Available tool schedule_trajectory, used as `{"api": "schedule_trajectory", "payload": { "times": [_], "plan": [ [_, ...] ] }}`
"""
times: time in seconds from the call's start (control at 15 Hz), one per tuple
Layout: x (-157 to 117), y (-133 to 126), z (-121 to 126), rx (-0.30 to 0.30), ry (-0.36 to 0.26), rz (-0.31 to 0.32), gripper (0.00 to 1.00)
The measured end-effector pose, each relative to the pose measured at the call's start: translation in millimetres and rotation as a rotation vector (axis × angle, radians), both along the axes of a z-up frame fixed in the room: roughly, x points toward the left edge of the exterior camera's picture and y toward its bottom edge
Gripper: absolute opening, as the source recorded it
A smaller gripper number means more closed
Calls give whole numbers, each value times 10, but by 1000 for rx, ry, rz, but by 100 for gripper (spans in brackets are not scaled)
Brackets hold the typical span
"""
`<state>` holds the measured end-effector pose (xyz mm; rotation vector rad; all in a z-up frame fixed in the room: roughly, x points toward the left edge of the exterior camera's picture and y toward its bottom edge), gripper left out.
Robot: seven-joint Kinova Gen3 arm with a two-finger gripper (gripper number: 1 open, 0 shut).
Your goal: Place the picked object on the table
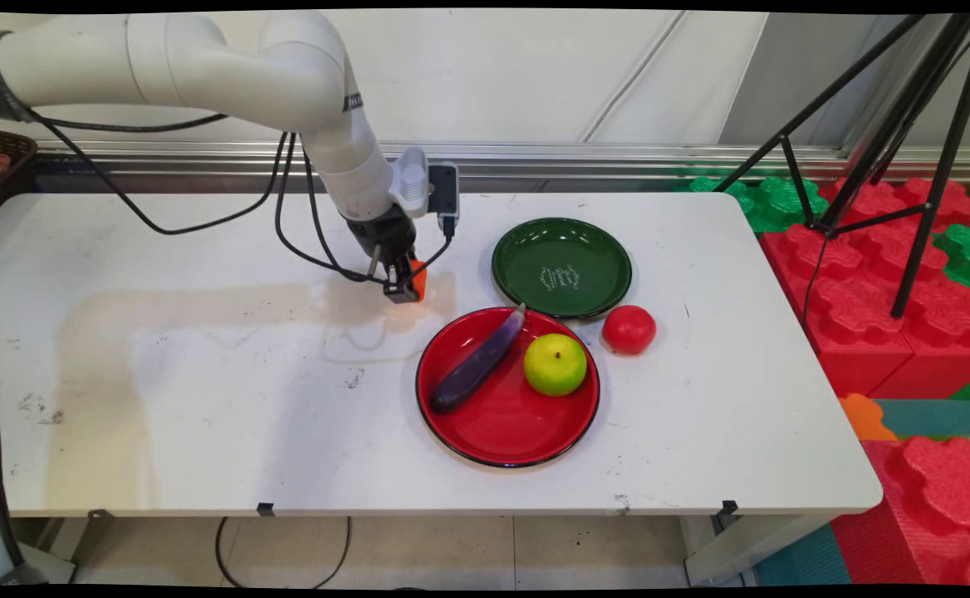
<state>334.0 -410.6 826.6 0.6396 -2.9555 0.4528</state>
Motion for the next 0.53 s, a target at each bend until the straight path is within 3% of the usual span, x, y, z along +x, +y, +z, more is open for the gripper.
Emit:
{"api": "schedule_trajectory", "payload": {
  "times": [0.33,0.4,0.53],
  "plan": [
    [31,-50,-158,18,-2,-35,0],
    [38,-54,-177,20,-1,-42,100],
    [48,-53,-194,21,-1,-53,100]
  ]
}}
